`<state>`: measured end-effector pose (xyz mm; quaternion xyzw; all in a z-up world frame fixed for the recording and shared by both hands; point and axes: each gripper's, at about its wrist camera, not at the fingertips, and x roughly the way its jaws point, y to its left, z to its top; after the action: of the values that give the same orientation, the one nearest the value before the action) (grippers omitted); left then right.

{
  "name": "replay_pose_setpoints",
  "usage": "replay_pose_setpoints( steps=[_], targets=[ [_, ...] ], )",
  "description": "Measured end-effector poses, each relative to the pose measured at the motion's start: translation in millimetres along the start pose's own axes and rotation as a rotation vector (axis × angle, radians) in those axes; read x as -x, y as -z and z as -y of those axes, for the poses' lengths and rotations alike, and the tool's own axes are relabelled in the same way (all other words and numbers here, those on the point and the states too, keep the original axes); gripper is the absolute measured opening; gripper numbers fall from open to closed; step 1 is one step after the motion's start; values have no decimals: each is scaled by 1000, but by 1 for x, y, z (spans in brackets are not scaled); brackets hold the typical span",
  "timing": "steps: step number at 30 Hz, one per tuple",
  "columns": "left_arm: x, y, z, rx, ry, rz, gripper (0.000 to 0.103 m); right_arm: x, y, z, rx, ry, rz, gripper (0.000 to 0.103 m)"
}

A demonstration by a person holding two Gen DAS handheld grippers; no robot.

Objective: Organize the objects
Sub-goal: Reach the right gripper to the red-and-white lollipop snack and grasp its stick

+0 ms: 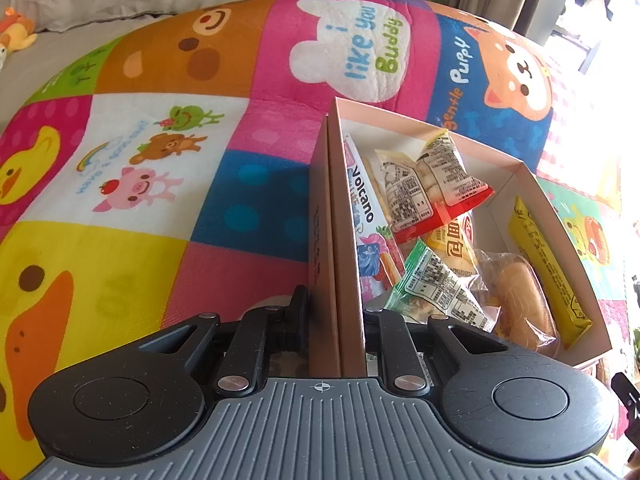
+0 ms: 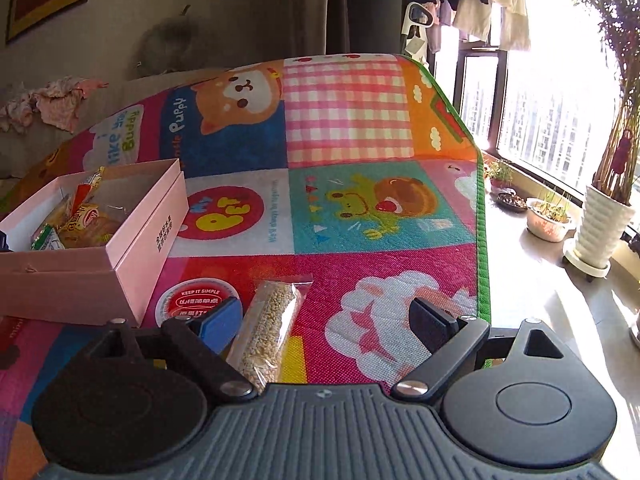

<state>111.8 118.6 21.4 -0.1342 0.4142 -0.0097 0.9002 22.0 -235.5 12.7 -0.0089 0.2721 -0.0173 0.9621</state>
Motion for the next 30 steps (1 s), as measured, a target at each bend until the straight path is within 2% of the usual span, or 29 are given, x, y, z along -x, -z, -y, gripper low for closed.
replay_pose_setpoints(
  steps=[4, 10, 13, 16, 18, 20, 23, 26, 30],
  targets=[
    [0, 0, 0, 1, -2, 1, 18, -11, -4, -3, 12, 23, -54, 91],
    [0, -1, 1, -2, -6, -7, 18, -13, -4, 17, -104, 82, -44, 91],
    [0, 0, 3, -5, -6, -8, 18, -9, -4, 13, -70, 126, -18, 90],
    [0, 0, 3, -6, -6, -9, 18, -2, -5, 3, 8, 154, 2, 84],
    [0, 1, 3, -7, -6, -9, 18, 6, -8, 1, 11, 98, -1, 80],
    [0, 1, 3, -6, -6, -9, 18, 17, -11, -4, 4, -1, -2, 79],
    [-1, 1, 3, -3, -6, -10, 18, 28, -10, -28, 81, -104, -5, 67],
    [-1, 1, 3, -5, -4, -11, 18, 25, -5, -55, 202, -123, 7, 66],
    [-1, 1, 3, -3, -5, -10, 18, 12, -8, -63, 224, -187, -65, 66]
  ],
)
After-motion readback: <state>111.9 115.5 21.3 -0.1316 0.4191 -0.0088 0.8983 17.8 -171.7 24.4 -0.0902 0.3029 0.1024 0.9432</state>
